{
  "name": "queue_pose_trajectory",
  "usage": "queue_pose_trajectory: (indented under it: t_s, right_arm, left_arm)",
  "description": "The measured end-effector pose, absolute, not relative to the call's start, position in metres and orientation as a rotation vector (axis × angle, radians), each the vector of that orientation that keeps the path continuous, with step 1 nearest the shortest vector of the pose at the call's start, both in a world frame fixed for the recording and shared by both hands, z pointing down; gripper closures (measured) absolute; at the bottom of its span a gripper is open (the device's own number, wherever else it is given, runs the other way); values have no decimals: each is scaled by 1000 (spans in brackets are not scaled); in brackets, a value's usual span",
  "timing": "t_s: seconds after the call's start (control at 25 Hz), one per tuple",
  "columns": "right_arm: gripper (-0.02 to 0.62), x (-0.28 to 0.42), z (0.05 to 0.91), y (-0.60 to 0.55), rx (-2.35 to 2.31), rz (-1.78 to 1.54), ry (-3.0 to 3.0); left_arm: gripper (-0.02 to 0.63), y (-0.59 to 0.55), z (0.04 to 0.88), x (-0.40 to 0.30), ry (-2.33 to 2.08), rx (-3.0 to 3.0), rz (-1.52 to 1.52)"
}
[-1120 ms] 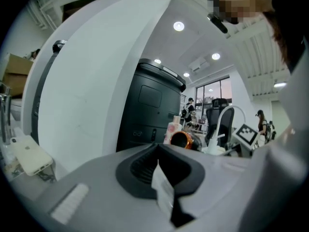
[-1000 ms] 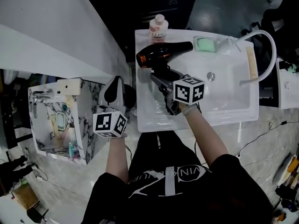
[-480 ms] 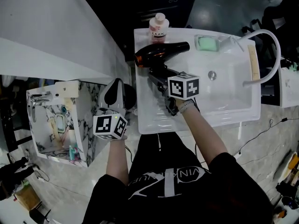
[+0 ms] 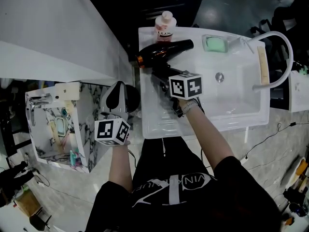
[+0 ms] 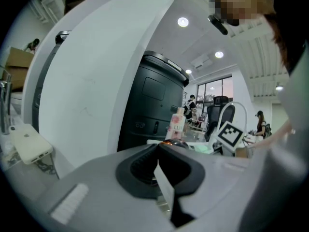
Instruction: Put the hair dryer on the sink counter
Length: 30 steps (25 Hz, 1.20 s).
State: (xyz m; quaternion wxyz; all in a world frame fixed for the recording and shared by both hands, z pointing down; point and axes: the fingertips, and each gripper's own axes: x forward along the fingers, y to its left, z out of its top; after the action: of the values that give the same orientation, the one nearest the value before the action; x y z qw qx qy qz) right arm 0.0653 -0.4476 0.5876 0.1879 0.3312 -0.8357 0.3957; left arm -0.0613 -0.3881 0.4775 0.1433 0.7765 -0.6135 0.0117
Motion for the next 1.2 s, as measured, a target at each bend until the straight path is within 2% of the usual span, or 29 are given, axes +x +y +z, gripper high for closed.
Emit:
queue_pose_trajectory:
  t_s: [0.68,1.2]
  right_arm:
    - [324,62,590,-448,938,1096,-2337]
    - [261,74,583,-438,939,1057,-2328]
  left_arm:
    - [606,-386,479,-57,-1745,2241,12]
    - [606,-387,477,-49,-1717,2260,7]
